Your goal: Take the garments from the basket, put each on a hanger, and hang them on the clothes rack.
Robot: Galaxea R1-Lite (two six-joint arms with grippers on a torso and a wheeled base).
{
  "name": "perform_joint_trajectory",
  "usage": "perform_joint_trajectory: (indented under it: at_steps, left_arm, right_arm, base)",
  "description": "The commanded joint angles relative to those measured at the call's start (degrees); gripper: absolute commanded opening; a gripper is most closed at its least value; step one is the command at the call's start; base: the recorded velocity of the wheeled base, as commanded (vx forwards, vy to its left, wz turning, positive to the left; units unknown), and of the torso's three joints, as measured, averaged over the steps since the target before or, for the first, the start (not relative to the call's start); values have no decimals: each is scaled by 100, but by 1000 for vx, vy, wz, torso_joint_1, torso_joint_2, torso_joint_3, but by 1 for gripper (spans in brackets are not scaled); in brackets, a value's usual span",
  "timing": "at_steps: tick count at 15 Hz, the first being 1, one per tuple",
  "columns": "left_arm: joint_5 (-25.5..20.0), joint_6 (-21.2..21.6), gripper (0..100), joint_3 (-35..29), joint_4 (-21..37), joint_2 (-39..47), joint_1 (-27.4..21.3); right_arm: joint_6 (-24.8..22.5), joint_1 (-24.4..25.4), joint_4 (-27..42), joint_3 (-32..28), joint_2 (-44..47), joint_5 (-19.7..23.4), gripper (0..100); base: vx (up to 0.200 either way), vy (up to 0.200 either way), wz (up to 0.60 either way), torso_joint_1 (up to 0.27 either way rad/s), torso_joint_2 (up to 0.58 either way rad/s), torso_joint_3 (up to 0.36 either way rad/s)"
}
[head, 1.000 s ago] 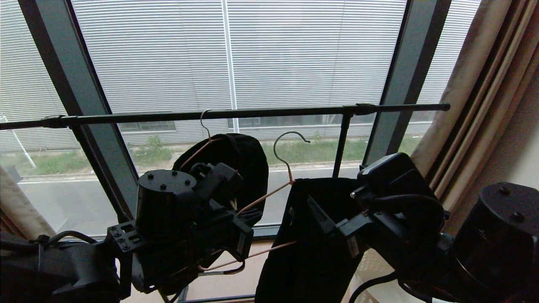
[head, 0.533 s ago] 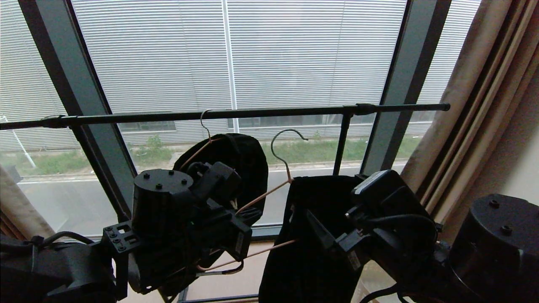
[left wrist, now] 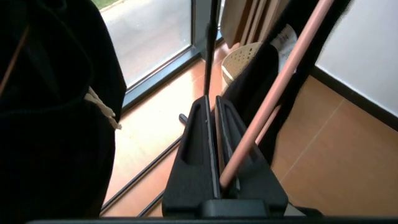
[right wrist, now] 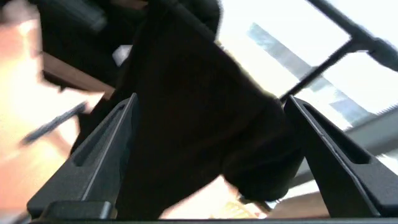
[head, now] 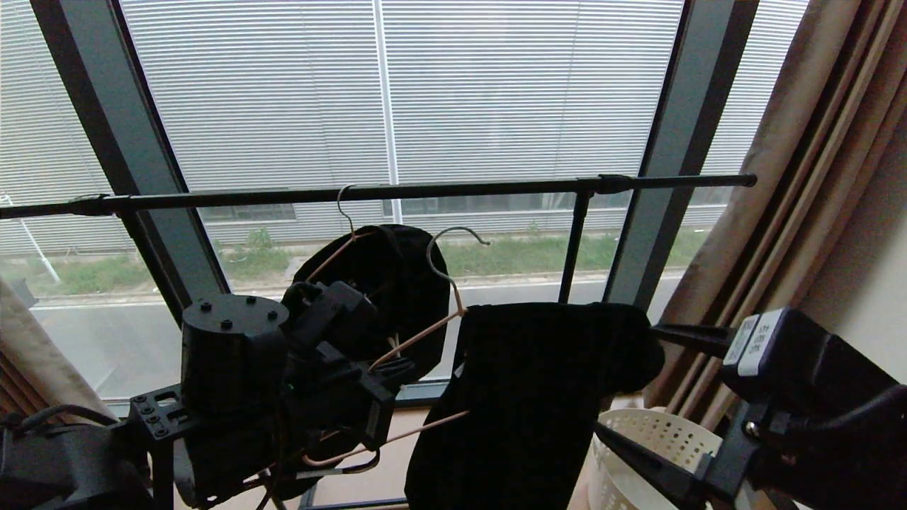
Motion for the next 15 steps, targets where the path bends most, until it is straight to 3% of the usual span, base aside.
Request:
perform_joint_trajectory:
  at_steps: [1,2,3,4,6,9,10,15]
  left_arm:
    - [-92,183,0,249,-4,-205,47]
    - [-215,245,0,354,-4,-249,56]
    - [-250,254,0,390,-4,-275,56]
    - [-259,254,0,469,-13,-293,38]
    - [-364,254,0,521,-250,-249,12]
    - [-426,298,0,636,-505,-266,-15]
    - [-426,315,0,697,-505,-275,-59]
    - [-417,315,0,741,-514,-161,-296]
  right_arm:
    - [-102,-664,2205,-1386,-589,1091,100]
    - [-296,-954,2996,-1878,-369,1644,100]
    - [-445,-1112,3295,-2106,-237,1908,100]
    - [-999,-1648,4060,-2845,317,2769,100]
    - [-1772,-2079,4921,-3644,1064,3543,100]
    - [-2722,-2299,5958,-4594,2039,4553,100]
    - [-2994,-2299,6099,-4840,2338,4641,100]
    - [-3073,-2229,6108,-5147,2918,4764,100]
  base:
    - [0,0,0,0,0,0]
    - [0,0,0,0,0,0]
    - [0,0,0,0,0,0]
    - [0,0,0,0,0,0]
    - [0,0,0,0,0,0]
    - [0,0,0,0,0,0]
    - [0,0,0,0,0,0]
    - [0,0,0,0,0,0]
